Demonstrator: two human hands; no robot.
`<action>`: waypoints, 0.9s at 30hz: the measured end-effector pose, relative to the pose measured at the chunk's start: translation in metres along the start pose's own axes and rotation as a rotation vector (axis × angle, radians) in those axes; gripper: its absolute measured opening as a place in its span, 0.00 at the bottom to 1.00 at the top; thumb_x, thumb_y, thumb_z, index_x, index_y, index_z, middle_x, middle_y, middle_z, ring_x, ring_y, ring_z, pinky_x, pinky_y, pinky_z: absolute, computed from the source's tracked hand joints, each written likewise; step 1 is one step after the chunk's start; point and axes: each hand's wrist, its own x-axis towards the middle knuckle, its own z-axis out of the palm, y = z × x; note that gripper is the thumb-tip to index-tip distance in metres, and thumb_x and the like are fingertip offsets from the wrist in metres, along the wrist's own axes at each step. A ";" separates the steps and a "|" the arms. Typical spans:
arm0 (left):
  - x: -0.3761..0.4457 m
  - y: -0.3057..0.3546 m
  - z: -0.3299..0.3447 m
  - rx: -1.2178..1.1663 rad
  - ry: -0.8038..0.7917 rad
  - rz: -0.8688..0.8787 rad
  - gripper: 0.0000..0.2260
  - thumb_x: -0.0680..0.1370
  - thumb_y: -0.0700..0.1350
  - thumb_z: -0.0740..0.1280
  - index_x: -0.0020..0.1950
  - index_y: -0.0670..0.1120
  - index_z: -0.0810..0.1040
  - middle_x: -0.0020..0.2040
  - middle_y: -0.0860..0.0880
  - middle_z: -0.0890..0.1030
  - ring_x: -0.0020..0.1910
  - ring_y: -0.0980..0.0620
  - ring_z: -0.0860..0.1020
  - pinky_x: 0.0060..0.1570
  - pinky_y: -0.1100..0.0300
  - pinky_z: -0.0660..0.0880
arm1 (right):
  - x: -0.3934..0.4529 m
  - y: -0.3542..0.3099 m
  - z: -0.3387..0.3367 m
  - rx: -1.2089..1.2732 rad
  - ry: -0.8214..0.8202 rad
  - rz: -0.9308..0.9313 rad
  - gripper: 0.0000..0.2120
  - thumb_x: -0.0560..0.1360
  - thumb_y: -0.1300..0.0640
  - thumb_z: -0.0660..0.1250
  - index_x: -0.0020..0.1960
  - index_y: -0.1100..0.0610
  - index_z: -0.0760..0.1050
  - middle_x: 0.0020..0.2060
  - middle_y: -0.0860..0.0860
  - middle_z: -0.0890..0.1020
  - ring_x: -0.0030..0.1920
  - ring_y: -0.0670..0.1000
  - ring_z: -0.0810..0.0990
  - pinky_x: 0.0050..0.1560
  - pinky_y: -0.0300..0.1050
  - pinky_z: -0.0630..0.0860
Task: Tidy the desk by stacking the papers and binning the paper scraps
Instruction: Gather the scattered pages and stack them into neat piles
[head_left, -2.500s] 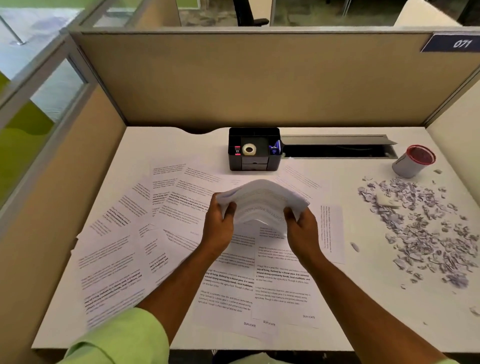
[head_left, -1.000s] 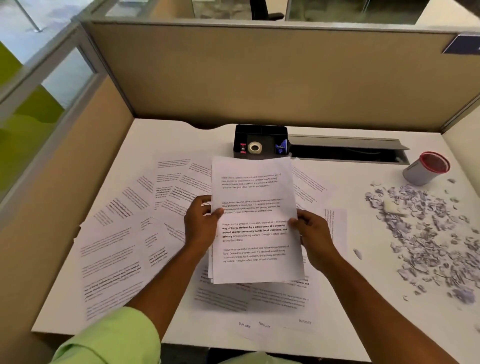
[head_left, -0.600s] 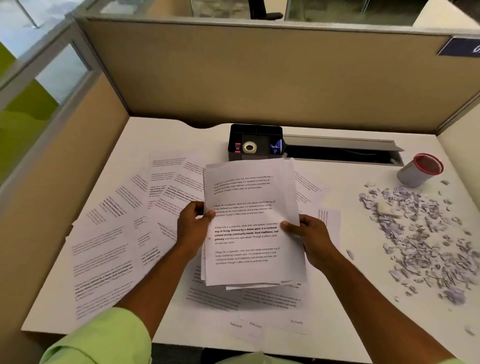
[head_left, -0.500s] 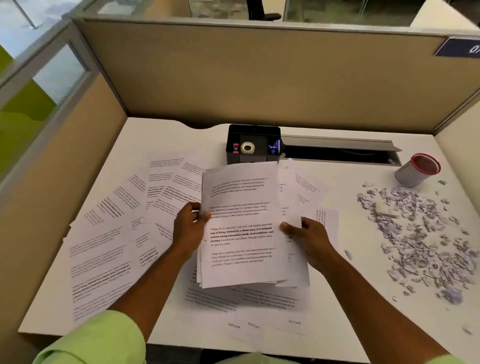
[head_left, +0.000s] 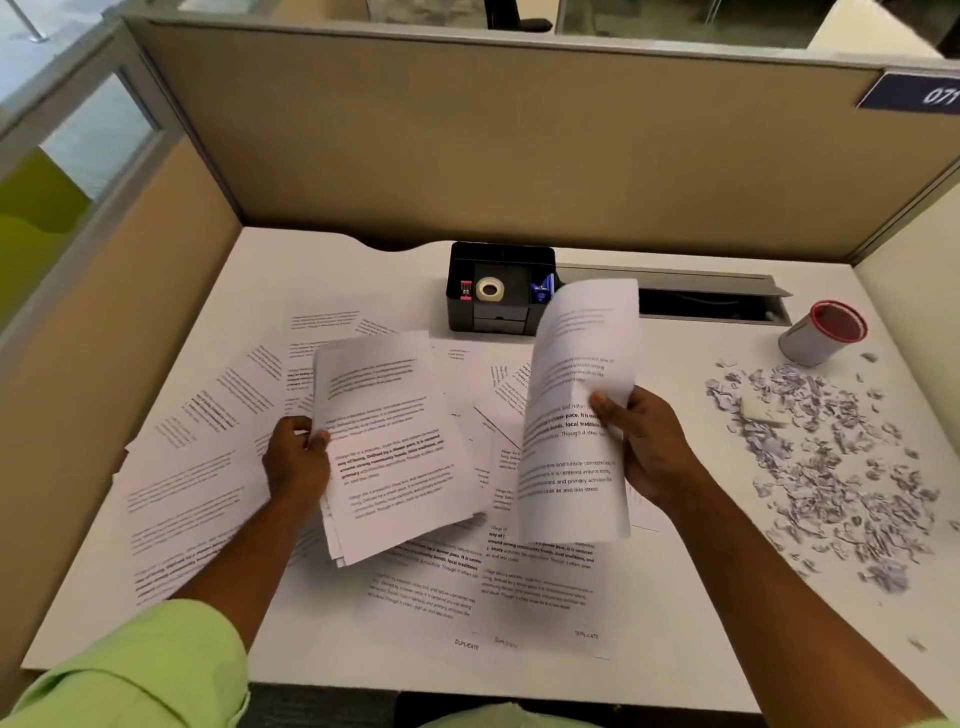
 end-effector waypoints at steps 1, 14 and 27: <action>-0.002 0.002 0.004 -0.017 -0.036 0.005 0.11 0.79 0.39 0.67 0.61 0.41 0.74 0.59 0.40 0.80 0.55 0.40 0.78 0.51 0.52 0.75 | 0.000 -0.003 0.006 0.025 -0.036 0.001 0.16 0.73 0.62 0.72 0.60 0.65 0.79 0.54 0.61 0.86 0.51 0.58 0.86 0.54 0.54 0.84; -0.042 0.023 0.040 -0.449 -0.527 -0.153 0.12 0.79 0.40 0.68 0.62 0.44 0.74 0.50 0.45 0.85 0.46 0.46 0.85 0.44 0.48 0.81 | 0.011 0.046 0.029 -0.349 0.114 0.155 0.24 0.72 0.58 0.79 0.65 0.57 0.75 0.56 0.53 0.85 0.55 0.56 0.85 0.52 0.55 0.83; -0.081 0.053 0.048 -0.328 -0.386 0.264 0.16 0.81 0.42 0.64 0.64 0.58 0.66 0.56 0.57 0.78 0.54 0.57 0.80 0.48 0.60 0.81 | -0.020 0.050 0.070 -0.485 0.190 -0.296 0.19 0.80 0.58 0.70 0.65 0.49 0.67 0.55 0.44 0.79 0.54 0.49 0.82 0.44 0.43 0.84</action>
